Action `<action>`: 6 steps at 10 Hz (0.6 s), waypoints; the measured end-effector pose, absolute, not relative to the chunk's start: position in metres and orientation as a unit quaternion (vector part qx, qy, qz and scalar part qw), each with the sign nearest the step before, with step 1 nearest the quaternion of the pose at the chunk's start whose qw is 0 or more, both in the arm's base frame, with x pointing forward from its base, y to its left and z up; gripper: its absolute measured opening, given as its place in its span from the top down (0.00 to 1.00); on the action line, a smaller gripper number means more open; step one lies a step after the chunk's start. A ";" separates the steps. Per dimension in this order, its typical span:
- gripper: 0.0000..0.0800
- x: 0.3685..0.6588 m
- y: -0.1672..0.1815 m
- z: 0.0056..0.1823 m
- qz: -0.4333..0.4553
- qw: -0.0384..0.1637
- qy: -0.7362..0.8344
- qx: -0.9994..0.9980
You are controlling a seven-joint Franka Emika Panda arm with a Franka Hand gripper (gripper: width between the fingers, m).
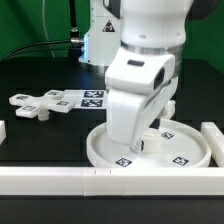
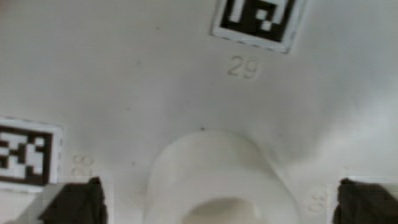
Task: Assemble round table
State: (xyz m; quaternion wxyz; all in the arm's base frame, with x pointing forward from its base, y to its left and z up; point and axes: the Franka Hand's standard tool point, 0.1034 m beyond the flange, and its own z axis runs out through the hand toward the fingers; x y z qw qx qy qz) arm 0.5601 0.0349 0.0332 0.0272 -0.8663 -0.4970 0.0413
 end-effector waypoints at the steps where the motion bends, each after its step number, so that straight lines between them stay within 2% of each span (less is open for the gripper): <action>1: 0.19 0.553 0.038 0.046 0.039 0.021 -0.466 -0.883; 3: 0.19 0.530 0.046 0.061 0.041 0.015 -0.410 -0.911; 6: 0.19 0.520 0.055 0.059 0.036 0.012 -0.383 -0.923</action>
Offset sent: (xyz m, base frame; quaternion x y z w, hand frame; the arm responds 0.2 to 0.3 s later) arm -0.0394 0.0036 0.0188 -0.0564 -0.0184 0.1035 0.9929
